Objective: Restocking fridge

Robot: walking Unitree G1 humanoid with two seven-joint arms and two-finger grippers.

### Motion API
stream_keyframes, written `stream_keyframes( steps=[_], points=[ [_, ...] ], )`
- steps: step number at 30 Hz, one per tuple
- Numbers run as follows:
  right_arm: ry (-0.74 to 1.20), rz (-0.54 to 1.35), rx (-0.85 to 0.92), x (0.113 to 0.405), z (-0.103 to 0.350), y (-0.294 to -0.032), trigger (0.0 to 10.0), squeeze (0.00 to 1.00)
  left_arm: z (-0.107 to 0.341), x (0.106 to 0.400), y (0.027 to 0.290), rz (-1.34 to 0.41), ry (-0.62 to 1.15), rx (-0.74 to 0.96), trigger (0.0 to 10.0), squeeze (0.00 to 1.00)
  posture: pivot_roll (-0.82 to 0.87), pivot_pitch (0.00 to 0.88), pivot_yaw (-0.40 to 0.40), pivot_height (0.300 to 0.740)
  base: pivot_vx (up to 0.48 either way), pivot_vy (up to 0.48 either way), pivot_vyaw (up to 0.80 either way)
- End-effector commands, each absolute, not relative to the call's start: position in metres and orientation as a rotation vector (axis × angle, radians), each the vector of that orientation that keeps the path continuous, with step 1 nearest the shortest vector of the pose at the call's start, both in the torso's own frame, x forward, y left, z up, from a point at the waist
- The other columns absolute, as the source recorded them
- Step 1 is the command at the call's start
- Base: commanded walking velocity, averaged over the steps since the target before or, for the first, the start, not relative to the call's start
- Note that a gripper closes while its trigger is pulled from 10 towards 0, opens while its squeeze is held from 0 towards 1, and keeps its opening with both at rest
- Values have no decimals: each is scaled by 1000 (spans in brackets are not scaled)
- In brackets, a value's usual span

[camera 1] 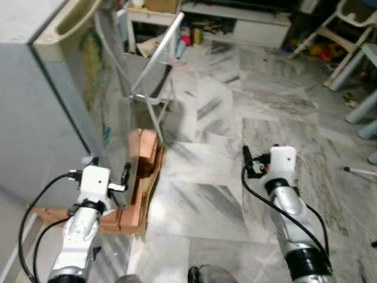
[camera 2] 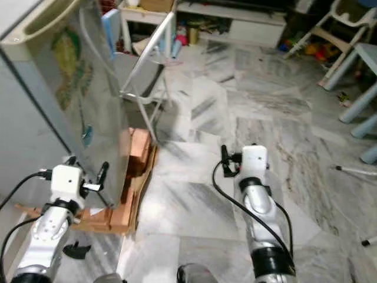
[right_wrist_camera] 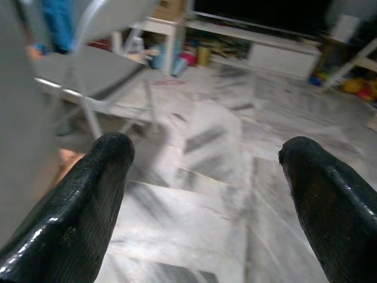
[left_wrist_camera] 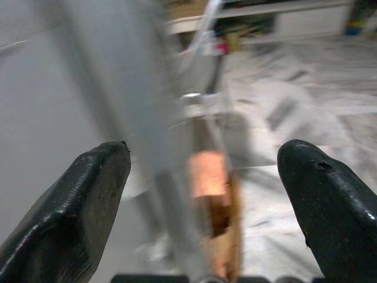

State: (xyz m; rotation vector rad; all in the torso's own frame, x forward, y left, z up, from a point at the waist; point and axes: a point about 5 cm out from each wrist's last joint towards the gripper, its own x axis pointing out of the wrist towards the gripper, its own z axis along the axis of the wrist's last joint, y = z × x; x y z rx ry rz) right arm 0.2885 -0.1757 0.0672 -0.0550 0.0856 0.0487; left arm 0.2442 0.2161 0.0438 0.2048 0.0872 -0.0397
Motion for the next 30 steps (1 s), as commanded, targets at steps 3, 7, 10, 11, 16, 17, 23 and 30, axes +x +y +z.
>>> stream_keyframes(
  steps=[3, 7, 10, 11, 16, 17, 23, 30],
  points=[
    [90, 28, -67, 287, 67, -184, 10000, 0, 47, 252, 230, 38, 96, 150, 10000, 0, 6, 16, -61, 740, 0, 0, 0],
    [90, 31, -70, 287, 67, -184, 10000, 0, 53, 263, 235, 55, 82, 139, 10000, 0, 0, 21, -66, 740, 0, 0, 0],
    [91, 34, -72, 286, 68, -184, 10000, 0, 57, 270, 234, 52, 70, 134, 10000, 0, -7, 25, -71, 740, 0, 0, 0],
    [91, 35, -73, 286, 68, -184, 10000, 0, 58, 274, 234, 51, 65, 132, 10000, 0, -9, 26, -73, 740, 0, 0, 0],
    [92, 37, -86, 285, 69, -187, 10000, 0, 65, 294, 236, 93, 56, 123, 10000, 0, -28, 34, -79, 740, 0, 0, 0],
    [92, 36, -86, 284, 69, -188, 10000, 0, 65, 295, 237, 103, 58, 125, 10000, 0, -28, 34, -79, 740, 0, 0, 0],
    [92, 31, -98, 282, 70, -191, 10000, 0, 67, 309, 244, 172, 82, 81, 10000, 0, -52, 30, -80, 740, 0, 0, 0],
    [102, 31, -102, 281, 69, -192, 10000, 0, 78, 326, 234, 115, 60, 71, 10000, 0, -48, 35, -81, 740, 0, 0, 0]
  ],
)
